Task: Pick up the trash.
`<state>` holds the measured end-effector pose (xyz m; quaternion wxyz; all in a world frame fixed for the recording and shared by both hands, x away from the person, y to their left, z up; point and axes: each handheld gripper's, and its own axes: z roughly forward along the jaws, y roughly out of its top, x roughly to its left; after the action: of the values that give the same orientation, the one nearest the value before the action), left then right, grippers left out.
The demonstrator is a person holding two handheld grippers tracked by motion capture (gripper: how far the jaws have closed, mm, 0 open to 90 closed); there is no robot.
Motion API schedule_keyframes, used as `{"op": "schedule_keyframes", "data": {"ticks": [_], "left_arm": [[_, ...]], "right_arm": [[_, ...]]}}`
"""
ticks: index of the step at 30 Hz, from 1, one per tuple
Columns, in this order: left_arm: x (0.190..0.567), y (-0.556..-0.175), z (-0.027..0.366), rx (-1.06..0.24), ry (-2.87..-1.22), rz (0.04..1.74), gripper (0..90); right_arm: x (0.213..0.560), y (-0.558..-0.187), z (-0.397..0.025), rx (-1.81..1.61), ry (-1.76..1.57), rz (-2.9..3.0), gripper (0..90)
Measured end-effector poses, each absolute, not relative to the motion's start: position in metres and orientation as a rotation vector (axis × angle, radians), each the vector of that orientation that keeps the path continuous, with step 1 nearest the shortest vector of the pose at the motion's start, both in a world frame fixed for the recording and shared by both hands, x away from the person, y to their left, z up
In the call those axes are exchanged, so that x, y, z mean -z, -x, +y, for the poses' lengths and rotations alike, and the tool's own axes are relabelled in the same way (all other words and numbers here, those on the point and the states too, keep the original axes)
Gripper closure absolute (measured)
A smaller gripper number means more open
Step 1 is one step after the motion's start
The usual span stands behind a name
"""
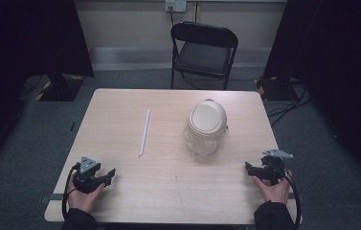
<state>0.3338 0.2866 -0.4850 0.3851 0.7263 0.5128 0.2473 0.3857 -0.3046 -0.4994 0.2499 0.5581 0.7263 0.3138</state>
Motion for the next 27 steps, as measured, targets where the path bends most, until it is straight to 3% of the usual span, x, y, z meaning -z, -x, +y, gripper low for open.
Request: {"op": "schedule_keyframes", "data": {"ticks": [7, 14, 27], "left_arm": [[0.443, -0.341, 0.275, -0.655, -1.689, 1.16, 36.4], [0.402, -0.362, 0.252, -0.657, -1.644, 1.031, 34.6], [0.374, -0.403, 0.199, -0.6, -1.587, 0.908, 35.5]], "right_arm": [[0.5, -0.386, -0.304, -0.854, -1.528, 1.969, 12.3], [0.5, -0.385, -0.304, -0.846, -1.534, 1.963, 12.3], [0.5, -0.385, -0.303, -0.845, -1.535, 1.96, 12.3]]}}
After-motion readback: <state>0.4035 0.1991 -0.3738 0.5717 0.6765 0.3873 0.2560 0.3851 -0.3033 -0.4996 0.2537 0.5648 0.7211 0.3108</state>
